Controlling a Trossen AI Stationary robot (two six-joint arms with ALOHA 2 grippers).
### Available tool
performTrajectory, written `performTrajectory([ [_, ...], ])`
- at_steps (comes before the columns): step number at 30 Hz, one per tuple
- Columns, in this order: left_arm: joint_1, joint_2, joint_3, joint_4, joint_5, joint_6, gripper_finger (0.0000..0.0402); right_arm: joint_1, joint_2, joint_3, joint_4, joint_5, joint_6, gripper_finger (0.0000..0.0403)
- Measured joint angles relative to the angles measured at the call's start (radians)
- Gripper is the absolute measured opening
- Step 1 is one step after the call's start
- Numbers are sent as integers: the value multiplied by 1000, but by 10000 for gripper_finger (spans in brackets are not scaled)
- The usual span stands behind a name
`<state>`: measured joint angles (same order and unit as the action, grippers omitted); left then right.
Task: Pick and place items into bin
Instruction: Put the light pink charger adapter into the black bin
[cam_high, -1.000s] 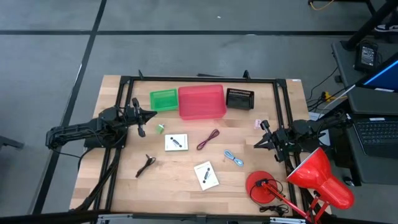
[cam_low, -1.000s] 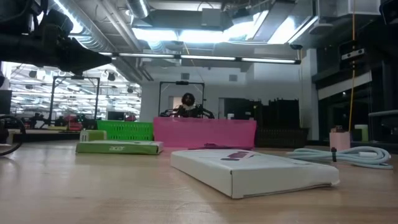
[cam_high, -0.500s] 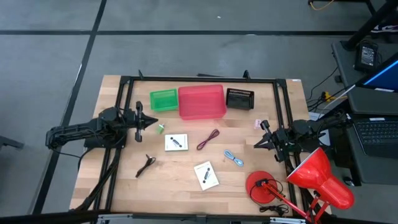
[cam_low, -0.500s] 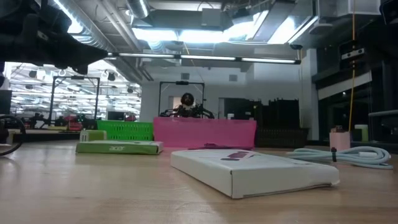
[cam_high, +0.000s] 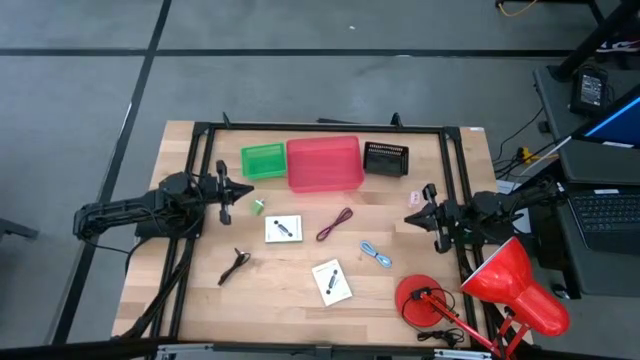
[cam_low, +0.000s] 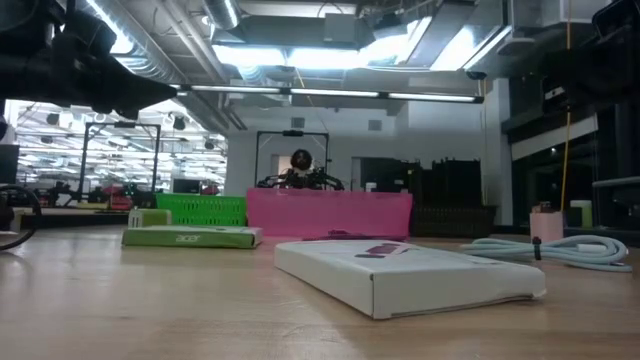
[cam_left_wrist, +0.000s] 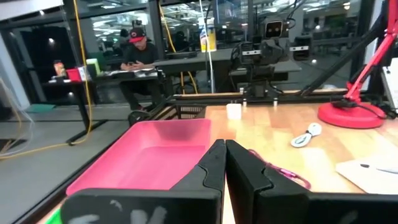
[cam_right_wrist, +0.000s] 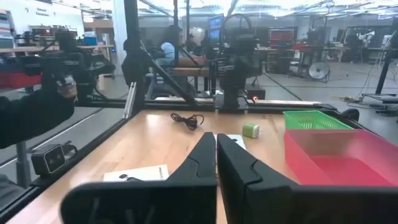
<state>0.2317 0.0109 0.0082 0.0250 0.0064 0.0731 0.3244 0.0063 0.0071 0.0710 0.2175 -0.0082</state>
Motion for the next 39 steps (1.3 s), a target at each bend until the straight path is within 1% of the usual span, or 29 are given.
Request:
performTrajectory([
  [1, 0, 0, 0, 0, -11, 0, 5, 0, 0, 0, 0, 5, 0, 0],
  [6, 0, 5, 0, 1, -83, -3, 2, -6, 8, 0, 0, 102, -19, 0],
  [10, 0, 27, 0, 10, -96, -52, 3, -36, 35, 0, -1, 108, -22, 0],
  [12, 0, 48, 0, 62, -99, -73, 3, -56, 57, 10, -6, 144, 0, 0],
  [14, 0, 72, 5, 110, -98, -72, 3, -74, 88, 31, -6, 167, 11, 0],
  [16, 0, 106, 25, 126, -94, -52, 3, -89, 125, 65, -6, 167, 14, 0],
  [19, 0, 168, 63, 131, -99, -51, 3, -107, 190, 129, -6, 167, 33, 0],
  [21, 0, 221, 88, 129, -99, -51, 3, -117, 238, 178, -35, 167, 40, 0],
  [26, 0, 367, 171, 129, -102, -52, 3, -146, 363, 285, -81, 166, 76, 0],
  [29, 0, 459, 227, 128, -102, -52, 3, -159, 440, 339, -98, 166, 69, 0],
  [33, 0, 575, 299, 97, -106, -52, 3, -163, 542, 381, -99, 164, 59, 0],
  [35, 0, 629, 329, 85, -114, -57, 4, -163, 589, 390, -99, 163, 79, 0],
  [39, 0, 708, 351, 74, -115, -31, 4, -163, 665, 391, -101, 163, 80, 7],
])
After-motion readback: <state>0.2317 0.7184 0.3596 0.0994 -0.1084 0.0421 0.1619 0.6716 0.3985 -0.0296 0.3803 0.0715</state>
